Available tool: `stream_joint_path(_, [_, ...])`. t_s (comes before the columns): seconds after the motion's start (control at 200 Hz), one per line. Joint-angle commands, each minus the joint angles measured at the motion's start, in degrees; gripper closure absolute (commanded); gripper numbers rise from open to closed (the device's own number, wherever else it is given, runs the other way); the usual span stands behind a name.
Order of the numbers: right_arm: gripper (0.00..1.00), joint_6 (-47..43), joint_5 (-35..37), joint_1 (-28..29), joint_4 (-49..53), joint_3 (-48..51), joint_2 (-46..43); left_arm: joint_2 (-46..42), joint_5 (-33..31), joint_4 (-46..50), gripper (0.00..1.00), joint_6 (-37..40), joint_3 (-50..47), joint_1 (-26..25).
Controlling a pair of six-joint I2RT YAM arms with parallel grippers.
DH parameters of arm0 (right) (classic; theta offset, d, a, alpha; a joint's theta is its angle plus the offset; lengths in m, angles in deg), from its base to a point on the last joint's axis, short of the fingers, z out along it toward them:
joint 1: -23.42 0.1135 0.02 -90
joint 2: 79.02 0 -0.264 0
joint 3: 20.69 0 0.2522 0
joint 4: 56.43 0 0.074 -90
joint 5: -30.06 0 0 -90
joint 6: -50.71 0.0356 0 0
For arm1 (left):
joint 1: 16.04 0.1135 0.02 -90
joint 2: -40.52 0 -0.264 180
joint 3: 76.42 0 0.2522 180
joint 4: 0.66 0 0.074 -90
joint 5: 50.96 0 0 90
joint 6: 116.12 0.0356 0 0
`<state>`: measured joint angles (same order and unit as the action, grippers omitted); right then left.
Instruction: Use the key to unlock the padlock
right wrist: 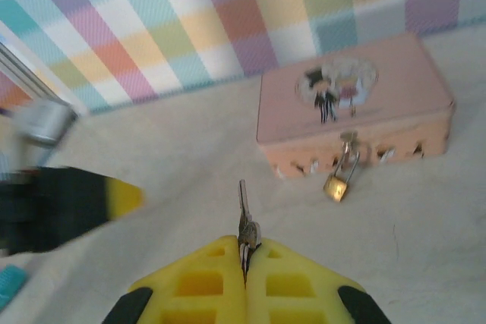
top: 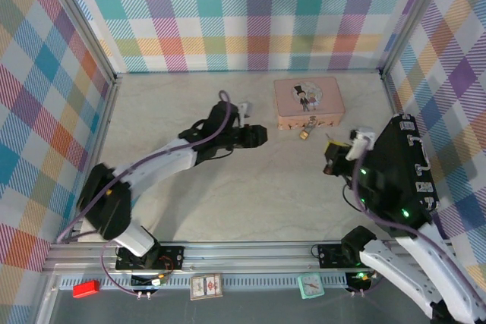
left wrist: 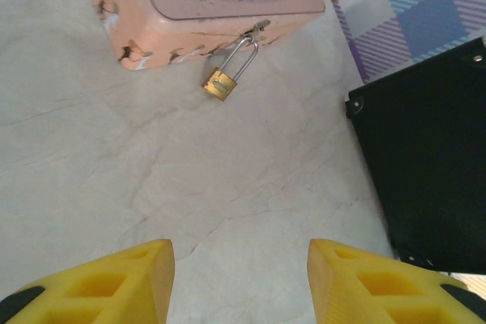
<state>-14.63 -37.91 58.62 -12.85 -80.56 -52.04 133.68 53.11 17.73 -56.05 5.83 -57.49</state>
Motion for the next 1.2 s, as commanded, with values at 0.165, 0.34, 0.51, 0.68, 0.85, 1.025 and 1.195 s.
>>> stream_joint_path(0.165, [1.0, -1.6, 0.9, -0.1, -1.2, 5.5, -16.9, 20.9, 0.8, -3.7, 0.52, 5.7, 16.6, -4.3])
stream_joint_path(0.34, [1.0, -1.1, 0.0, -0.1, -0.6, 6.5, -19.2, 29.2, -4.8, -7.4, 0.53, 7.6, 21.8, -5.4])
stream_joint_path(0.51, [1.0, -1.3, -1.3, -0.2, -1.7, 6.9, -19.4, 34.9, -9.9, -11.0, 0.53, 9.1, 25.2, -6.1])
stream_joint_path(0.68, [1.0, -1.3, -2.4, -0.1, -2.1, 7.2, -19.9, 40.3, -13.4, -10.7, 0.53, 9.5, 30.9, -6.4])
stream_joint_path(0.85, [1.0, -1.1, -2.9, -0.1, -2.4, 7.7, -20.7, 44.9, -15.8, -10.3, 0.54, 10.2, 36.4, -7.5])
stream_joint_path(1.025, [1.0, -1.1, -3.7, -0.1, -1.9, 6.9, -21.3, 48.1, -20.5, -10.7, 0.56, 8.9, 39.2, -8.1])
stream_joint_path(1.195, [1.0, -1.1, -4.9, -0.1, -2.2, 7.2, -21.4, 52.2, -20.1, -8.3, 0.59, 8.9, 45.3, -8.2])
